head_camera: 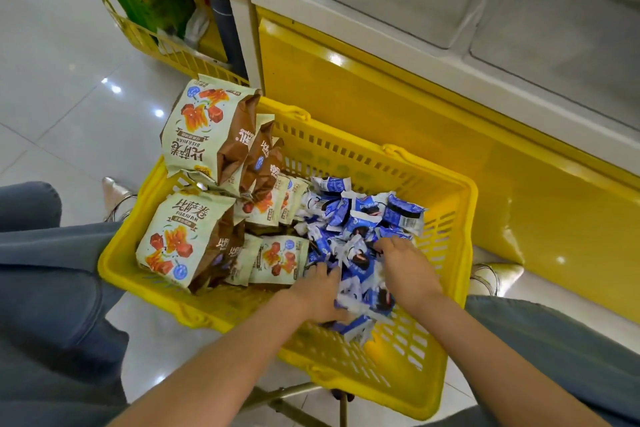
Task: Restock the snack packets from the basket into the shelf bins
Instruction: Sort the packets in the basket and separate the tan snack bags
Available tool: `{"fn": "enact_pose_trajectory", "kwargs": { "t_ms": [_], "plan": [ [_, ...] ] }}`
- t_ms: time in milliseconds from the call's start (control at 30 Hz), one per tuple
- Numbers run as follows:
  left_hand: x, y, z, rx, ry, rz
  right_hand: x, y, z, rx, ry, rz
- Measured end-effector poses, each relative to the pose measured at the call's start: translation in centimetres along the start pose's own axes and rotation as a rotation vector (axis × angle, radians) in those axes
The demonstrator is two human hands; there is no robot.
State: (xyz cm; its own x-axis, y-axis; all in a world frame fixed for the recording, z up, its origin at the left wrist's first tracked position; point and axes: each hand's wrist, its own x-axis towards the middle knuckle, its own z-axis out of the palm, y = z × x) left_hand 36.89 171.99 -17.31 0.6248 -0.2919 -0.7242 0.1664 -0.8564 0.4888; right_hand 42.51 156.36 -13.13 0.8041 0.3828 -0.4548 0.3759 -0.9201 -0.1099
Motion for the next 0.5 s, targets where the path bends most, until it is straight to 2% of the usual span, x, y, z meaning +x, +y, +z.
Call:
{"fn": "enact_pose_trajectory", "kwargs": {
  "t_ms": [67,133,200,267,367,500],
  "plan": [
    [0.3,-0.8,-0.9,-0.093,0.029,0.030,1.2,-0.4,-0.5,0.108,0.112,-0.058],
    [0.7,-1.6,-2.6,-0.243,0.227,0.053,2.7,-1.2,-1.2,0.201,0.202,-0.138],
    [1.8,-2.3,-4.5,-0.338,0.451,0.056,4.7,-2.1,-1.7,0.251,0.223,-0.192],
    [3.3,-2.8,-6.2,-0.442,0.554,0.039,6.9,-2.9,-1.7,0.252,0.182,-0.197],
    [5.7,-3.3,-8.0,-0.606,0.552,-0.024,10.1,-3.6,-1.4,0.229,0.082,-0.179],
    [7.5,-3.7,-7.6,-0.551,0.546,-0.068,12.4,-3.9,-0.4,0.075,0.009,-0.163]
  ]
}}
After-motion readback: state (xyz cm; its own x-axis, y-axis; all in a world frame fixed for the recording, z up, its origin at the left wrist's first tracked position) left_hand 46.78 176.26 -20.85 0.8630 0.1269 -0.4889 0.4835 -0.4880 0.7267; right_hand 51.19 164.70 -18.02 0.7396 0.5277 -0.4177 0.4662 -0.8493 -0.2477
